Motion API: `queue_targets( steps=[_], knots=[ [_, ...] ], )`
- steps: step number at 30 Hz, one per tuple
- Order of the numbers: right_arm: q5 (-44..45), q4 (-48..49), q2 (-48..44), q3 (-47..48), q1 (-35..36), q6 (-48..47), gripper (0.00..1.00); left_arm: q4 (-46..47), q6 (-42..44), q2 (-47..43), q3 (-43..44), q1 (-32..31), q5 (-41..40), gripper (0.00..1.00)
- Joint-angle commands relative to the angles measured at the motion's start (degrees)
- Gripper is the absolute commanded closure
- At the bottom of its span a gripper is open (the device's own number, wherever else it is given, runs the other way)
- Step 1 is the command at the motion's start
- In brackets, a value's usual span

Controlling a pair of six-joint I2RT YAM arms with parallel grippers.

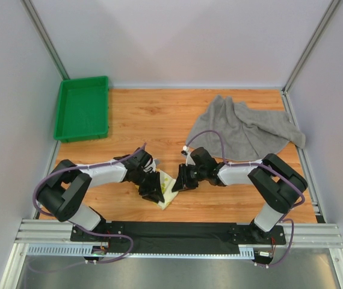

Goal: Roll the towels
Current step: Roll the towel

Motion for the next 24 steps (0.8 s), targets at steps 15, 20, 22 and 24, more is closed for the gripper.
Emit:
queue_targets(
  steps=[15,20,22,24],
  knots=[
    [6.14,-13.19,1.64,7.61,2.11,-0.87,0.84,-16.83,8.74,-19.22,12.11,-16.96,-35.36,0.49],
    [6.14,-14.52,1.73,8.85,2.37,-1.13,0.84,-15.95,8.93,-16.25,11.94,-23.02,-35.28,0.51],
    [6.05,-14.60,1.82,8.94,2.37,-0.96,0.85,-15.07,8.05,-14.84,12.02,-24.52,-35.20,0.51],
    [6.14,-14.78,1.91,9.02,2.55,-0.78,0.85,-14.54,7.35,-12.46,12.11,-25.84,-35.19,0.51]
  ],
)
